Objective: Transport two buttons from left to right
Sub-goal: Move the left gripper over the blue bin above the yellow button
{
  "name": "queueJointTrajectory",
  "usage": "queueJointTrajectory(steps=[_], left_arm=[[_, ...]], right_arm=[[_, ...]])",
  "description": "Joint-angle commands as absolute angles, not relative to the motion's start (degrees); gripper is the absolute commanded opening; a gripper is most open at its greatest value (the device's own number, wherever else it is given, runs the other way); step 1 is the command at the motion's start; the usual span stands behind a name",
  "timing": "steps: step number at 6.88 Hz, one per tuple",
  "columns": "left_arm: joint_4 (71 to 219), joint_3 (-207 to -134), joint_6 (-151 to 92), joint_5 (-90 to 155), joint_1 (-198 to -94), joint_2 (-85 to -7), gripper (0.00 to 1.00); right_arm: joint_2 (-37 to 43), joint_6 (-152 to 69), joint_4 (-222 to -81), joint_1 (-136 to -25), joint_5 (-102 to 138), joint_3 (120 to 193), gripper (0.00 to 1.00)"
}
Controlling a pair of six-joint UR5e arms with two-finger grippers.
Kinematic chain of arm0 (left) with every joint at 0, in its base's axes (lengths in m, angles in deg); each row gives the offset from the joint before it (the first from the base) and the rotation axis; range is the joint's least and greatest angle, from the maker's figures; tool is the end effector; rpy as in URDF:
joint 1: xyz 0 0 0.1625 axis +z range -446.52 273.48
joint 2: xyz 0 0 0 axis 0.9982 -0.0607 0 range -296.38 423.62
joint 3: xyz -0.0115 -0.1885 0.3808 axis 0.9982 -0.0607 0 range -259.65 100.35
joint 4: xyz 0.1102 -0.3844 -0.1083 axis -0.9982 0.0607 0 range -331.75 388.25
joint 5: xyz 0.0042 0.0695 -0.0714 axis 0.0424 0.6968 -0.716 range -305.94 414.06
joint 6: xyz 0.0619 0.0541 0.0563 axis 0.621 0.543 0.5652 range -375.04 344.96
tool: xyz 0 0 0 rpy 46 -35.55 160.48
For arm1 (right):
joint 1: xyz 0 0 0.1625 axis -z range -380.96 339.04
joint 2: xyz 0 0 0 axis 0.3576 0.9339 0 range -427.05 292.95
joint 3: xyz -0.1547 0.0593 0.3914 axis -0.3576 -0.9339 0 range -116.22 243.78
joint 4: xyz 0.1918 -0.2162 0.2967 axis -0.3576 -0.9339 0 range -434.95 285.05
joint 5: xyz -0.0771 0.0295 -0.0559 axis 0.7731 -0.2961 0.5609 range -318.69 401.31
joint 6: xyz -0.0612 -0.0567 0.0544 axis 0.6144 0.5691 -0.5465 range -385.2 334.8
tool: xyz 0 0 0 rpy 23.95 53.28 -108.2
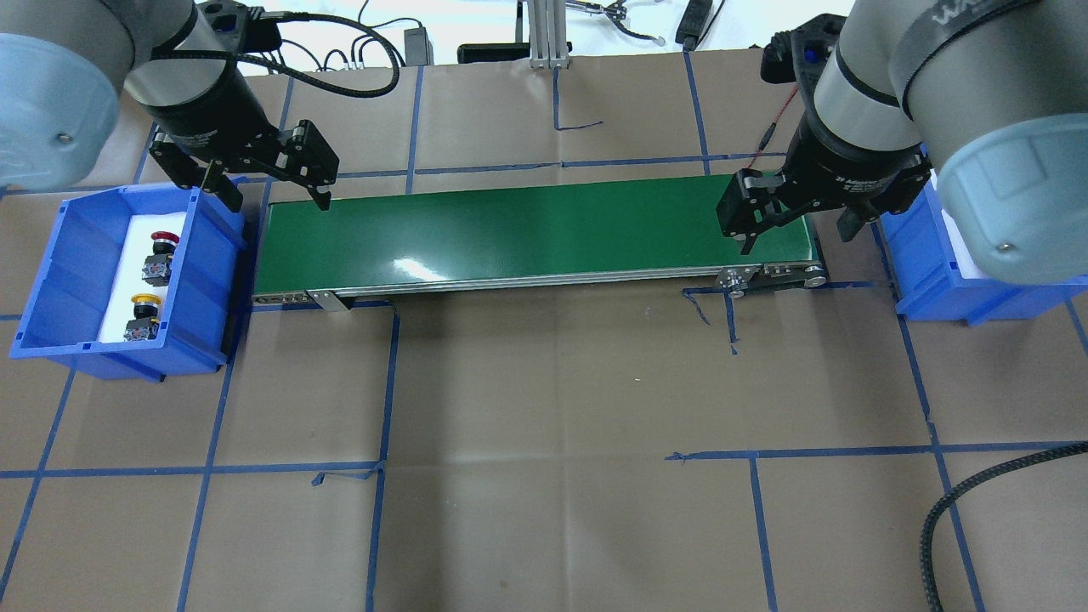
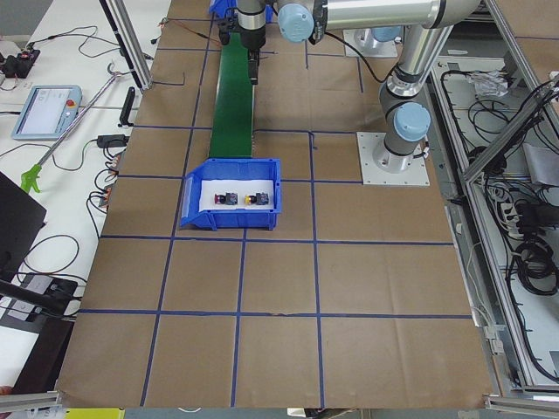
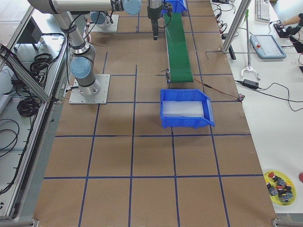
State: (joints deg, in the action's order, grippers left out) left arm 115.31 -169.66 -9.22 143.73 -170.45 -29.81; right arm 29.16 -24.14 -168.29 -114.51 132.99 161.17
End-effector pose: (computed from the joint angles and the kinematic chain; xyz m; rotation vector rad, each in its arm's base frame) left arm -0.0785 -0.5271 0.4627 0.0070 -3.1349 -0.0127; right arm 0.1580 -0.4405 0.4813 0.1244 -3.1099 0.0597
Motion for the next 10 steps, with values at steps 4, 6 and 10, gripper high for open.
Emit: queueJointTrajectory(steps=[4,6,10], left_arm=[[115.0,-170.61,15.92,143.89,-148.09,-30.77,1.0],[114.04,-170.61,20.27,143.8,-142.09,-34.09,1.0],[103.69,-172.7,23.2,143.54,-139.78,-40.08,0.99]], right_arm=[[28.32,-24.15,-168.2,-114.47,132.98,160.9,1.0],[28.31,-24.15,-168.2,-114.47,132.98,160.9,1.0],[28.4,-24.15,-168.11,-114.47,133.15,160.99,1.0]])
